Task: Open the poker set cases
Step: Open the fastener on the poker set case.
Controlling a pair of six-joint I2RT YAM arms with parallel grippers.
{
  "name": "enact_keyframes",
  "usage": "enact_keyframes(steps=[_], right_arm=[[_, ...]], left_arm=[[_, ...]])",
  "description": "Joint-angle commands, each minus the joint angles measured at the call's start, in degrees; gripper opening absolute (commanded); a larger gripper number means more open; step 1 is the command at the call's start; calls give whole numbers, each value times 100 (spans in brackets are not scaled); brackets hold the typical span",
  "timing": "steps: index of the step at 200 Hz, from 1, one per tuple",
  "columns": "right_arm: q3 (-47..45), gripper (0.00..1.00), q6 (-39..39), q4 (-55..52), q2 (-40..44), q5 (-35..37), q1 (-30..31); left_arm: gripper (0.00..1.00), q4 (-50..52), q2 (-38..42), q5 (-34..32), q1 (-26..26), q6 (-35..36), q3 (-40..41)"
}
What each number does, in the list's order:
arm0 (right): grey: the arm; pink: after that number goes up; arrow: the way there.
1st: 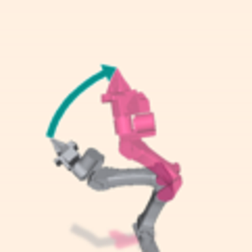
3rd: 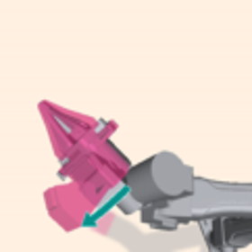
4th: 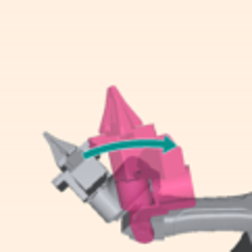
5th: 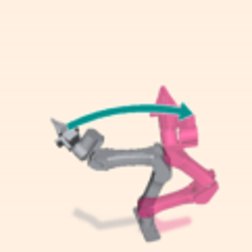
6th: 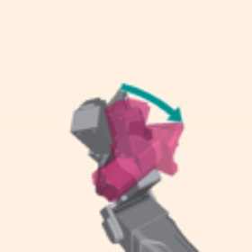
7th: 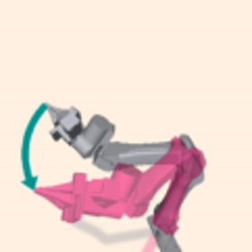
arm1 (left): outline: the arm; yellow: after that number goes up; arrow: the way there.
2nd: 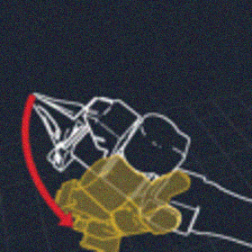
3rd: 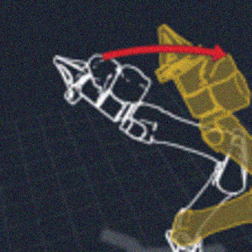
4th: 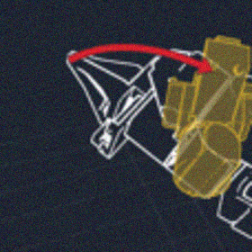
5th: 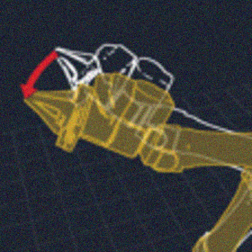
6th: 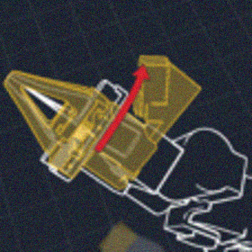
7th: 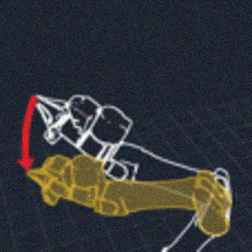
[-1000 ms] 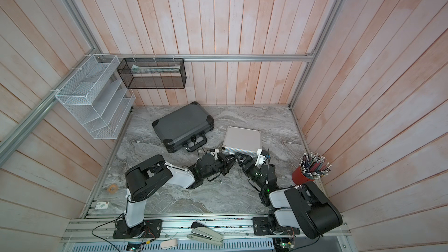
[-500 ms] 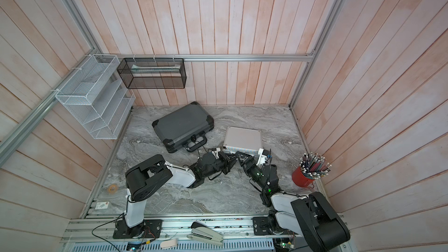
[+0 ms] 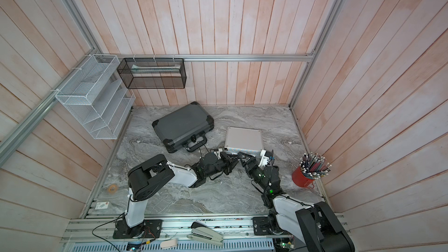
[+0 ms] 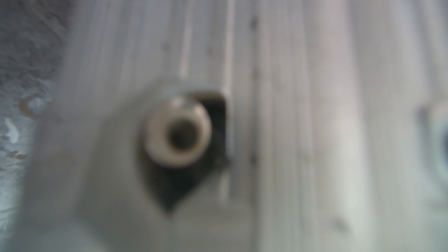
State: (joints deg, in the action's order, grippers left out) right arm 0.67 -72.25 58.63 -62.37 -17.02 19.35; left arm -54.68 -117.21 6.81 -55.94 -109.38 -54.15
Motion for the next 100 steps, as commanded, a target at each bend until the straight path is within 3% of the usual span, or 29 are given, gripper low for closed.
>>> enact_keyframes(steps=[1, 100], right_arm=[[-48, 98, -33, -235, 56, -82, -29], [-144, 98, -88, -387, 506, -214, -30]], left_arm=[[0, -882, -11, 126, -22, -151, -398], [0, -826, -54, 99, -20, -135, -468]])
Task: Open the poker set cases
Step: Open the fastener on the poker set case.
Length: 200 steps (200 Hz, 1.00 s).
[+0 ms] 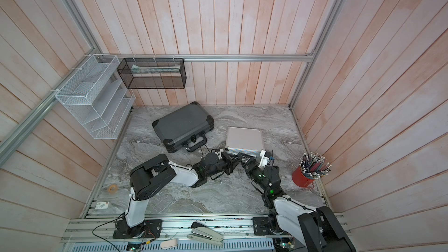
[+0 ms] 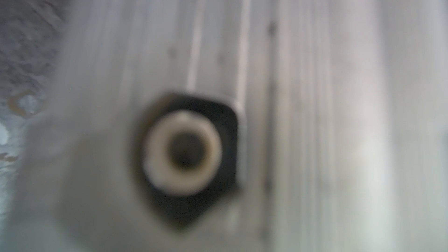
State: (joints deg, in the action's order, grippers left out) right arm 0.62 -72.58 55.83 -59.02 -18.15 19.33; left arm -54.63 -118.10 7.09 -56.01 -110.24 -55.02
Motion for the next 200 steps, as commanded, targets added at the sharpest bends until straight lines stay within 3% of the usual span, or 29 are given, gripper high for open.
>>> enact_keyframes(steps=[1, 93, 200], right_arm=[[-140, 98, -55, -112, 181, -101, -27], [-185, 98, -134, -520, 756, -195, -184], [-102, 98, 120, -819, 349, -140, -206]], left_arm=[[0, -835, 39, 72, -14, -50, -379], [0, -847, -2, -15, -15, -24, -361], [0, -841, 68, -41, -15, -11, -405]])
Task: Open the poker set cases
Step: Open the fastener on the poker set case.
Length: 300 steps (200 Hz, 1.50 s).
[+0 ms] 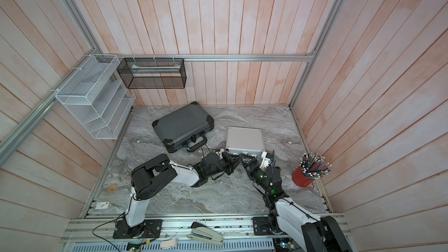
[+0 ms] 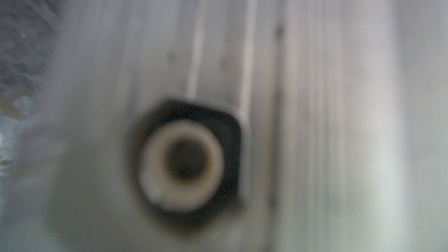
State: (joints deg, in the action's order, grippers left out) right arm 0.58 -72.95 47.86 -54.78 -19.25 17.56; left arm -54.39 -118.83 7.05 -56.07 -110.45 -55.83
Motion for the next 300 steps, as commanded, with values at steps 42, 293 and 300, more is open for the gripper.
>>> enact_keyframes(steps=[42, 293, 300], right_arm=[[-100, 98, 195, 330, -192, -148, -133], [12, 91, 169, 1267, -787, -708, -473], [12, 91, 167, 1269, -797, -695, -473]], left_arm=[[0, -902, 140, -71, -9, -29, -244], [0, -1045, 36, -28, -25, -155, -237], [0, -1073, 28, -9, -26, -176, -248]])
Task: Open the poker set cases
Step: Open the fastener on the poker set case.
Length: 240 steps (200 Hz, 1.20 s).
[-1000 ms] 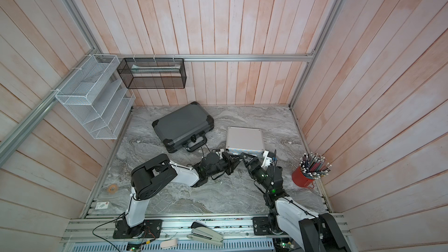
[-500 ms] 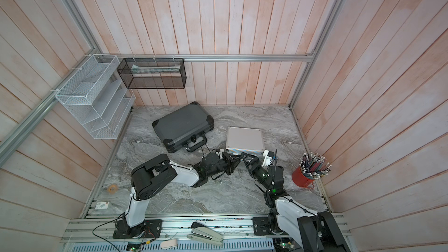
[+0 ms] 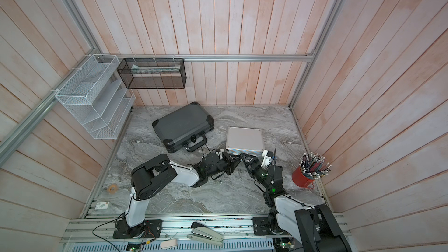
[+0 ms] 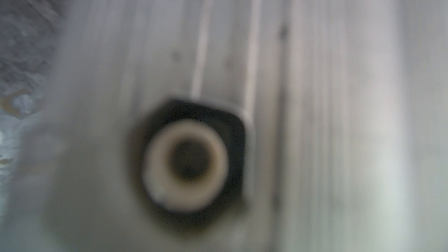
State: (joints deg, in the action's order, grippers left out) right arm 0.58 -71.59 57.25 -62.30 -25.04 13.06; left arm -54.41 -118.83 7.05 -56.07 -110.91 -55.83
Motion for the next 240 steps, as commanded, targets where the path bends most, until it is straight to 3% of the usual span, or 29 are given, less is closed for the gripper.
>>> enact_keyframes(steps=[1, 148, 240], right_arm=[[12, 91, 31, 321, -45, -111, -18], [12, 95, -135, 1090, -671, -152, -18], [32, 95, -160, 964, -505, -138, -22]], left_arm=[[0, -1071, 27, -5, -26, -131, -246], [0, -1113, 22, 46, -79, -255, -267], [0, -1133, -49, -7, -73, -344, -235]])
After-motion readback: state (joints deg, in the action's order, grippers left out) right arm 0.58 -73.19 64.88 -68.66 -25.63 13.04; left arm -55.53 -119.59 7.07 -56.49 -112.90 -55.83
